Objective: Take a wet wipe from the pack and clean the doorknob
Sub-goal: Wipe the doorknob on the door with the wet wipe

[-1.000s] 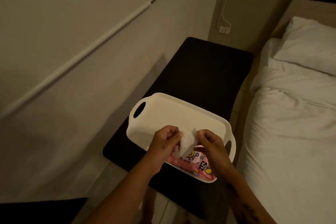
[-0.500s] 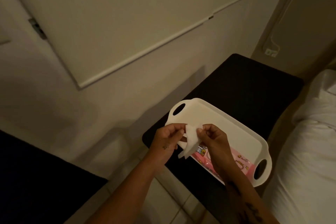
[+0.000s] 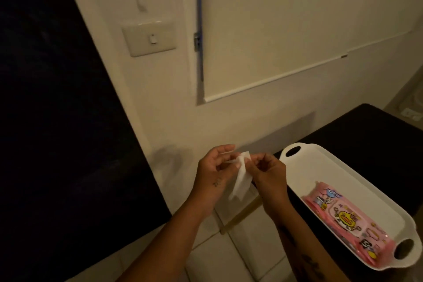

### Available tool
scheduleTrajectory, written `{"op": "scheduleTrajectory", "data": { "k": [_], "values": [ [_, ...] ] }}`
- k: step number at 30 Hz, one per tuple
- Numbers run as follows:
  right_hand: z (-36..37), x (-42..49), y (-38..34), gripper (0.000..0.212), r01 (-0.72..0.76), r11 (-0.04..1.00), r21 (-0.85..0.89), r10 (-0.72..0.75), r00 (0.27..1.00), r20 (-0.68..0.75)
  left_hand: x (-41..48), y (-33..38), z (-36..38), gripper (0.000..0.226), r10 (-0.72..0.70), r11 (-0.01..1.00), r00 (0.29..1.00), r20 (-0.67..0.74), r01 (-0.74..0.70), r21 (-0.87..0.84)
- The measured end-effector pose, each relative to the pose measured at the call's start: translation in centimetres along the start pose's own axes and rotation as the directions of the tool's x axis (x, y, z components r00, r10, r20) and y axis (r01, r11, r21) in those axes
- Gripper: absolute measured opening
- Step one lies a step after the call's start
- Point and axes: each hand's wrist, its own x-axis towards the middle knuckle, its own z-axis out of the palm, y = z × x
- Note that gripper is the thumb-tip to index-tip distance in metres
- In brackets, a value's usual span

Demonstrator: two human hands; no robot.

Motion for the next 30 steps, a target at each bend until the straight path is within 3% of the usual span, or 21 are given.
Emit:
{"op": "scheduleTrajectory", "data": {
  "k": [7,14,20,25,30],
  "values": [
    [7.7,-4.1,-2.0,0.015,0.103,0.993,0.059,-0.108,0.991,0.085,-3.2,2.7,-6.8,0.027,0.113,0.993,0.970,-0.217,-0.118,-0.011],
    [12.5,-6.9,-3.3,0.008,0.217,0.975,0.051,-0.222,0.965,0.138,-5.5,5.2,-12.3,0.026,0.246,0.969,0.915,-0.320,-0.239,0.064],
    [15.3,-9.2,-4.3,0.009,0.278,0.960,0.041,-0.271,0.874,0.403,-6.6,7.0,-15.8,0.029,0.332,0.939,0.886,-0.324,-0.280,0.197],
    [17.1,-8.9,-4.6,0.006,0.229,0.969,0.095,-0.248,0.876,0.415,-7.2,9.0,-18.6,0.032,0.333,0.931,0.909,-0.249,-0.275,0.240],
    [19.0,-7.7,-5.6,0.046,-0.007,0.987,0.163,-0.091,0.805,0.587,-7.2,12.0,-20.8,0.028,0.330,0.928,0.929,-0.164,-0.289,0.234]
  ]
}}
